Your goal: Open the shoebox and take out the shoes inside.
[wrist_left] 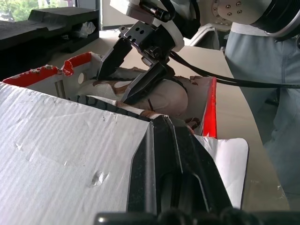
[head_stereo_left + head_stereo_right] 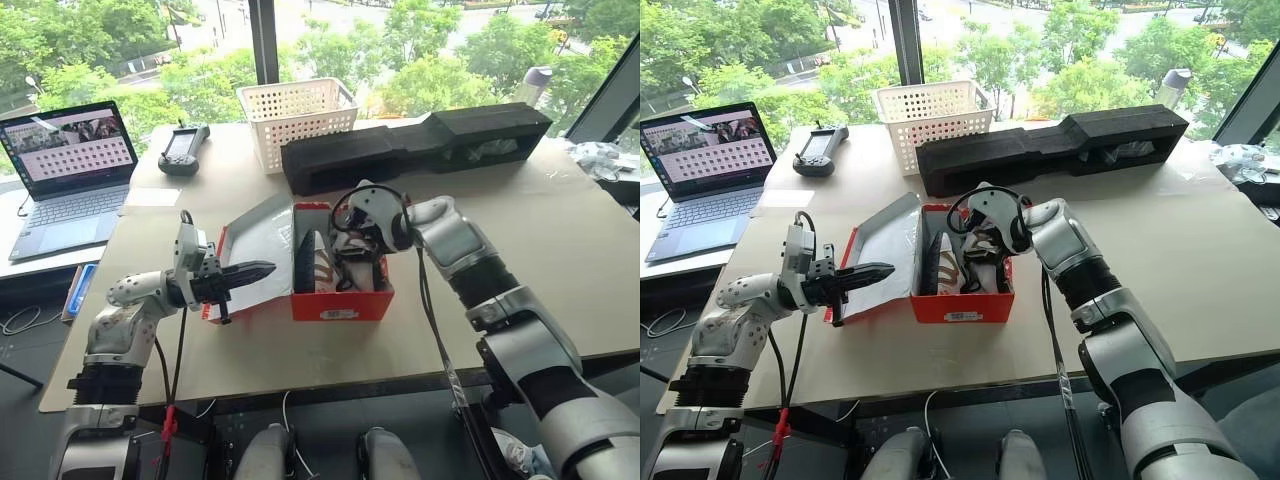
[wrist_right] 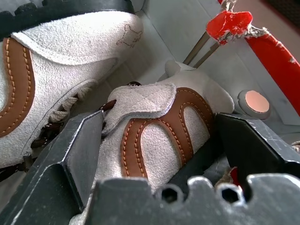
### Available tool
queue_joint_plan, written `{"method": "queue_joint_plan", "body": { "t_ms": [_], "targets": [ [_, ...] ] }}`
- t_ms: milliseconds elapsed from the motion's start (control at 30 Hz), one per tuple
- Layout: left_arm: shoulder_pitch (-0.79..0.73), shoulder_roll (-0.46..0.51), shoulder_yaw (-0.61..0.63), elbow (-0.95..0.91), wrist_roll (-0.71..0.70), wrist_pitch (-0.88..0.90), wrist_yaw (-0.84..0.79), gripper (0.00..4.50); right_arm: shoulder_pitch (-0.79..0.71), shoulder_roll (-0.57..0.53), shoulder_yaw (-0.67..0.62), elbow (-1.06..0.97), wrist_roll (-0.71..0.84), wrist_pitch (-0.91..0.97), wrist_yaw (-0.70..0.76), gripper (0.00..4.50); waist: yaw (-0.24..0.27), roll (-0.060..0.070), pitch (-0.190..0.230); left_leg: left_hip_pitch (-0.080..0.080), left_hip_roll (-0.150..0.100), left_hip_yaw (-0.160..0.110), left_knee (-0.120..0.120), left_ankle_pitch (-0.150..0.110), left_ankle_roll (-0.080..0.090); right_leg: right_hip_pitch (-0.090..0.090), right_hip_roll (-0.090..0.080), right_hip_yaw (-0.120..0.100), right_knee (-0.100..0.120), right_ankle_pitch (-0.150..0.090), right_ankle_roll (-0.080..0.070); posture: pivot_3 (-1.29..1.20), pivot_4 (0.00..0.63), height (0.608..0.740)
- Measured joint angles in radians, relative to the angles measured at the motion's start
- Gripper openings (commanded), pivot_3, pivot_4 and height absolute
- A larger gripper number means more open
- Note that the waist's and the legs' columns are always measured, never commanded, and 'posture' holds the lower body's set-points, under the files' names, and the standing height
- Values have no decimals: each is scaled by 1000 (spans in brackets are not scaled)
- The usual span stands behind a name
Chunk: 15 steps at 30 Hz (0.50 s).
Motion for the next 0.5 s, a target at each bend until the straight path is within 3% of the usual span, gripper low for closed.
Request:
{"method": "queue_joint_plan", "body": {
  "t_ms": [300, 433, 500],
  "targets": [
    [-11, -2, -3, 2, 14, 0, 0, 0, -6, 9, -23, 55, -48, -42, -9, 1309, 0, 0, 0, 9, 0, 0, -3, -1, -2, 8, -2, 0, -1, -2, -3, 0, 150, 731],
    [-11, -5, -3, 8, 16, -1, 0, 0, -6, 12, -30, 59, -67, -53, -16, 367, -2, 0, -1, 10, 1, 0, -3, -1, -2, 8, -3, -1, -1, -2, -3, 0, 150, 731],
    [-12, -7, -4, 11, 18, -1, 1, 0, -7, 16, -37, 62, -72, -55, -18, 214, -3, 0, -1, 10, 1, 0, -3, -1, -2, 8, -3, -1, -1, -2, -3, 0, 150, 731]
  ]
}}
